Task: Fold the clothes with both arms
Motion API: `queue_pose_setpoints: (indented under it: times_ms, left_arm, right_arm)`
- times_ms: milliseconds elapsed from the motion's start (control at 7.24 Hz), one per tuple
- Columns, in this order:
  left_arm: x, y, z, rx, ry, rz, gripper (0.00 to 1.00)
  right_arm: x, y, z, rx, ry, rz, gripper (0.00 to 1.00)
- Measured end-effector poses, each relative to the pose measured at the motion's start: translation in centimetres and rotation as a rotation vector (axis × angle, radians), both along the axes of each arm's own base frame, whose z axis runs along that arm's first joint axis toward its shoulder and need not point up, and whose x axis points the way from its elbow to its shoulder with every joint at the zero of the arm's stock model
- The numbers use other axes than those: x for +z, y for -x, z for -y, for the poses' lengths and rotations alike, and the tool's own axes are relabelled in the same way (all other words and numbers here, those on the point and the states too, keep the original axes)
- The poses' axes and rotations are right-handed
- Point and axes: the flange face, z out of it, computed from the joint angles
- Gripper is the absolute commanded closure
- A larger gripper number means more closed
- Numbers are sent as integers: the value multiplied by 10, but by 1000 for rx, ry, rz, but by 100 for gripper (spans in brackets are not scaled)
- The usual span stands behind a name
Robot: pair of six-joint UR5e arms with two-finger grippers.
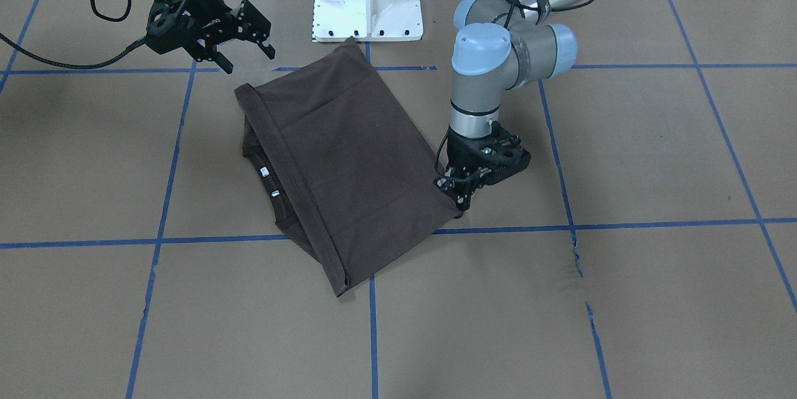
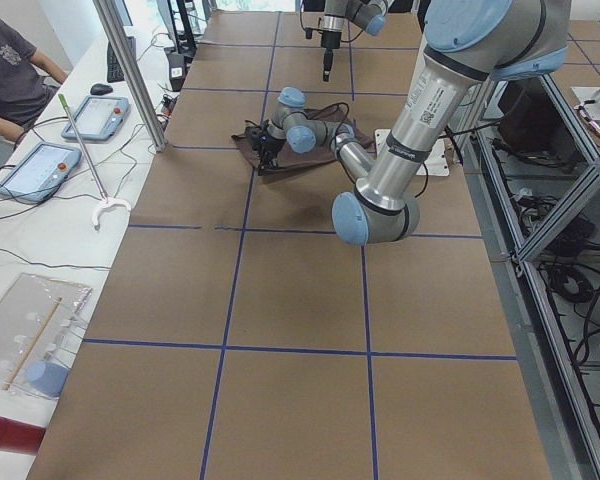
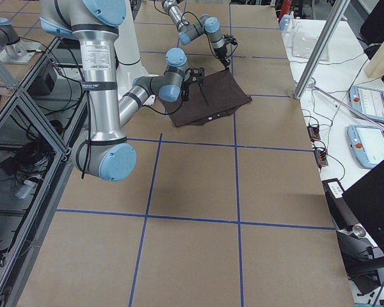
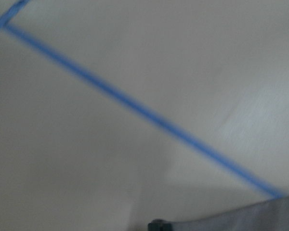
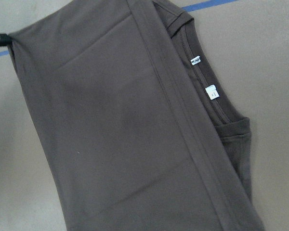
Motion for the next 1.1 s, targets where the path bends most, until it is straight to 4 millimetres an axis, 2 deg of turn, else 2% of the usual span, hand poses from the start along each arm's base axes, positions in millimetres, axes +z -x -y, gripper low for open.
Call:
queue_pose_setpoints:
  times_ms: [138,276,414,552,690,829,1105]
  left_arm:
    - [-1,-3,49,-5,-61,8,100]
    - [-6,-13,90,-4,-122,3,100]
    - [-12,-23,113,0,-171,-12,100]
    - [-14,-29,125,-2,-203,-20,14]
    - [-12,-31,130,6,-231,-5,0]
    - [-9,-30,134,26,-262,24,0]
    - [-13,-11,148,37,-295,44,0]
  right_arm:
    - [-1,0,0,0,-1,2,0]
    - [-2,1,1,0,-2,3,0]
    - [-1,3,1,0,-1,2,0]
    - [-1,5,2,0,-1,0,0]
    - [-1,6,3,0,0,0,0]
    - [0,7,4,1,0,-2,0]
    - [5,13,7,5,4,-14,0]
